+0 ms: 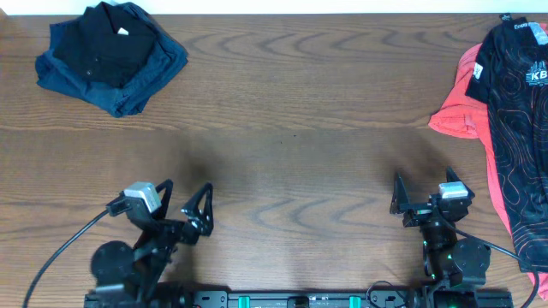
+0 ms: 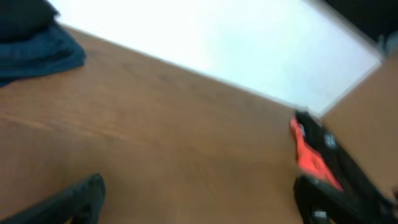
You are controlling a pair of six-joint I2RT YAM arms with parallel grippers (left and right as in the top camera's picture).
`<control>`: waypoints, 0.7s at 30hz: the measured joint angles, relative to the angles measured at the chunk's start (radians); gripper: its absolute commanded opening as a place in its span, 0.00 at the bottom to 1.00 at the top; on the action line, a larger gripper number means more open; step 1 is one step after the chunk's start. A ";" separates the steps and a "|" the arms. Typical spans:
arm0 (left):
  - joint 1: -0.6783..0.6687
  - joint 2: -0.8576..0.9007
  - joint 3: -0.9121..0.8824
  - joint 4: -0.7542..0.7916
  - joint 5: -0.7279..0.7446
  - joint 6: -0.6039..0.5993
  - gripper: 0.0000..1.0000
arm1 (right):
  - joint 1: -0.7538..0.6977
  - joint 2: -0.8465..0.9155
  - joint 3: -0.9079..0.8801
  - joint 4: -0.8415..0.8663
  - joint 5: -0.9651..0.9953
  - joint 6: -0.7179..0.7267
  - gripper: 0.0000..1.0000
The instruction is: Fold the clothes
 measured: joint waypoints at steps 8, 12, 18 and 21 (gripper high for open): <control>-0.040 -0.103 -0.260 0.210 -0.204 -0.088 0.98 | 0.000 0.000 0.000 0.000 0.000 0.000 0.99; -0.043 -0.106 -0.312 0.238 -0.288 -0.089 0.98 | 0.000 0.000 0.000 0.000 0.000 0.000 0.99; -0.043 -0.109 -0.342 0.316 -0.359 -0.046 0.98 | 0.000 0.000 0.000 0.000 0.000 0.000 0.99; -0.043 -0.109 -0.353 0.340 -0.370 0.008 0.98 | 0.000 0.000 0.000 0.000 0.000 0.000 0.99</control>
